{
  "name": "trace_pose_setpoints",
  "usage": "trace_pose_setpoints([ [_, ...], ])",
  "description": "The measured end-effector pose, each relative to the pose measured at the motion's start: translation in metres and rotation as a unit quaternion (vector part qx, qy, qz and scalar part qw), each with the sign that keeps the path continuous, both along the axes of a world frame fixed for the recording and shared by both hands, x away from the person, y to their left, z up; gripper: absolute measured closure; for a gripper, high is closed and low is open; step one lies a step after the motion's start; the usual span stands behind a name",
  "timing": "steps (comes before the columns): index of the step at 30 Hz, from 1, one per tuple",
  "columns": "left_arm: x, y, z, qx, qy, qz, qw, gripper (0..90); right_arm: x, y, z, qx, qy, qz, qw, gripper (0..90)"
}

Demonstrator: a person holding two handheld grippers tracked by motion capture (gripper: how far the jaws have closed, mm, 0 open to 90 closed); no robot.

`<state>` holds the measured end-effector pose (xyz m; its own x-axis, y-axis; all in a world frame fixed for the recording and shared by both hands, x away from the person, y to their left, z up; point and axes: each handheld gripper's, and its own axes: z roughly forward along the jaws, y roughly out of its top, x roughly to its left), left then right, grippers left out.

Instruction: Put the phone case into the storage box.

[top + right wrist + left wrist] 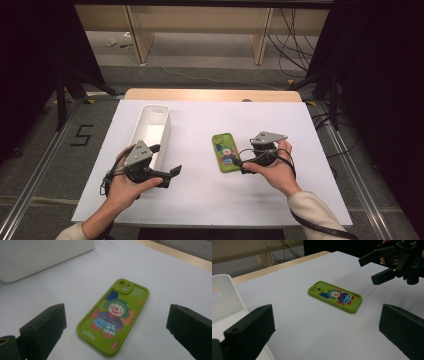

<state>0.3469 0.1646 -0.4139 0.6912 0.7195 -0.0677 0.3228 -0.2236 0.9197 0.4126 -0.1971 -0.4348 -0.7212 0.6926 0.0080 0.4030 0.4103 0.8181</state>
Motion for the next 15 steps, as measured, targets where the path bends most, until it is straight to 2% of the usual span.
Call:
trace_pose_setpoints([
  [5,0.0,-0.001,0.0,0.0,0.0,-0.001,1.0,0.0,0.007,0.007,-0.002,-0.009,0.008,-0.008,0.9999,3.7],
  [11,-0.001,-0.002,-0.001,0.003,0.0,-0.002,1.0,0.0,0.017,0.021,-0.005,-0.025,0.033,-0.021,0.9989,3.0],
  [15,-0.001,-0.002,0.0,0.002,-0.001,-0.002,1.0,0.0,0.023,0.034,-0.008,-0.041,0.053,-0.036,0.9971,3.4],
])
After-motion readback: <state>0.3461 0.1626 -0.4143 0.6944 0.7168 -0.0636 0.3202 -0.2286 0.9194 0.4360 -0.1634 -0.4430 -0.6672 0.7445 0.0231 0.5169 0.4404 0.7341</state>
